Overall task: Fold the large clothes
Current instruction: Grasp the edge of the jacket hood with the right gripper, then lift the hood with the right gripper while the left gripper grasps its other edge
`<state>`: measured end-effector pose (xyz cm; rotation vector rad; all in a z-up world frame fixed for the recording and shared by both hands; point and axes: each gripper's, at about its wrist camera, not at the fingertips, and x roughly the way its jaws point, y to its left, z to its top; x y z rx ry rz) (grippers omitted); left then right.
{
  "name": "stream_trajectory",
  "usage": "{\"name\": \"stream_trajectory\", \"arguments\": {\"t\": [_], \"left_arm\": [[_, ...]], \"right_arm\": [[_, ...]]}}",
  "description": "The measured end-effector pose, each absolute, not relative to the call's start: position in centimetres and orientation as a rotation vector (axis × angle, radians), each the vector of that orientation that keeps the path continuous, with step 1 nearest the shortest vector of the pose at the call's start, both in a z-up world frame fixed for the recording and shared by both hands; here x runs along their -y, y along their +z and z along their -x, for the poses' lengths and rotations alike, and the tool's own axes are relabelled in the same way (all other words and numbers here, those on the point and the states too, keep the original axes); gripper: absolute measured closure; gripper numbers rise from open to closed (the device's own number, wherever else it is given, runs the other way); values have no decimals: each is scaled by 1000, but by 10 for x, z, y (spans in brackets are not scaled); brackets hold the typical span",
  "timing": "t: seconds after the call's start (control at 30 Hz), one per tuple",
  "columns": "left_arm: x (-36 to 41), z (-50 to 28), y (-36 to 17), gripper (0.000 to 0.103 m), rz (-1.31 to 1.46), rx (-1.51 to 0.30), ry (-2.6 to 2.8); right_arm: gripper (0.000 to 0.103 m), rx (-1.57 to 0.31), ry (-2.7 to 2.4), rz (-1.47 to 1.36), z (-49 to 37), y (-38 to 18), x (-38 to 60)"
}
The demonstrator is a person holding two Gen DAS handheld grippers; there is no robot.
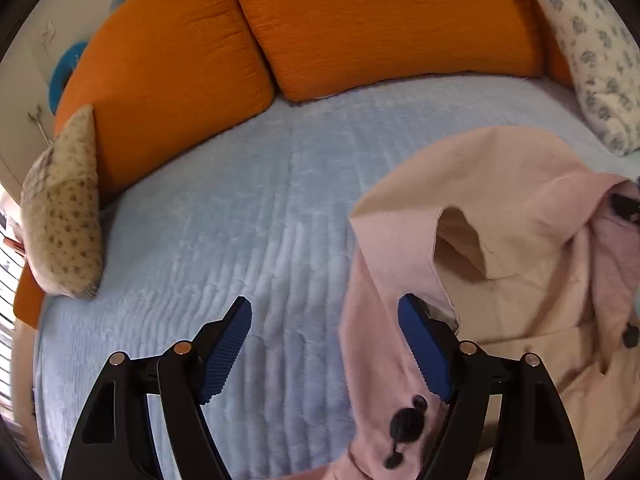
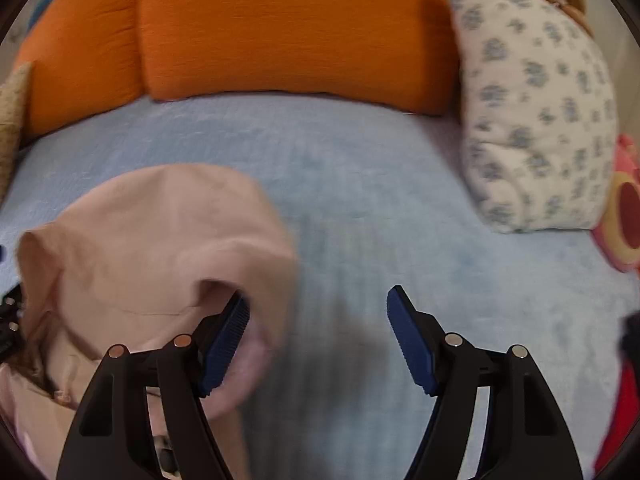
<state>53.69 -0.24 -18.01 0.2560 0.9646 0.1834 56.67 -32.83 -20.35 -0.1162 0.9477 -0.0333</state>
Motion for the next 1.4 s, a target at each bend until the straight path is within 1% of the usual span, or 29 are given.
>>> {"name": "stream_trajectory", "arguments": {"t": [0.1,0.13,0.17,0.2,0.23,0.27,0.3,0.33,0.37,0.4,0.43,0.6,0.8,0.9,1.0,1.07,1.1,1.13,1.2,1.23,1.3,1.4], "left_arm": [[9,-535,-181,25,-333,-912,226],[9,-537,-180,25,-317,-898,233],[7,-538,-177,25,-295,-884,241],[5,-539,-173,25,-259,-866,250],[3,-540,-170,27,-236,-853,256],[1,-542,-166,30,-199,-842,252],[-1,-544,-165,41,-166,-857,243],[-2,-548,-167,57,-146,-888,232],[-3,-551,-170,66,-130,-914,219],[-4,-552,-174,89,-110,-949,207],[-4,-552,-177,97,-100,-971,201],[2,-528,-164,97,-113,-956,154],[10,-488,-124,97,-95,-943,71],[20,-461,-107,97,-54,-961,-21],[33,-428,-91,92,-44,-945,-77],[40,-407,-81,69,-56,-918,-72],[42,-397,-75,48,-62,-896,-62],[43,-387,-70,34,-55,-867,-62],[47,-362,-57,21,-50,-819,-75],[48,-352,-55,16,-26,-823,-99],[53,-343,-55,16,9,-866,-148],[63,-338,-61,12,12,-869,-144]], "right_arm": [[33,-918,-66,151,-572,-207,319],[37,-913,-63,132,-574,-207,319],[48,-901,-60,116,-575,-206,317],[55,-886,-56,104,-575,-204,315],[68,-875,-46,93,-574,-201,314],[77,-869,-38,85,-573,-200,313],[79,-875,-37,82,-574,-199,312],[80,-893,-31,72,-574,-200,311],[85,-904,-25,54,-573,-200,312],[87,-902,-14,23,-569,-198,314],[87,-892,-6,9,-565,-194,314],[91,-857,54,-77,-539,-165,325],[91,-770,188,-106,-487,-97,319],[91,-718,280,-95,-442,-59,303],[91,-684,343,-67,-396,-36,291],[91,-676,373,-37,-364,-28,284],[91,-674,377,-20,-352,-26,282],[91,-679,385,3,-340,-26,280],[91,-692,392,25,-322,-29,278],[91,-694,389,32,-317,-31,278],[91,-703,388,40,-310,-31,276],[91,-697,383,32,-307,-25,277]]}}
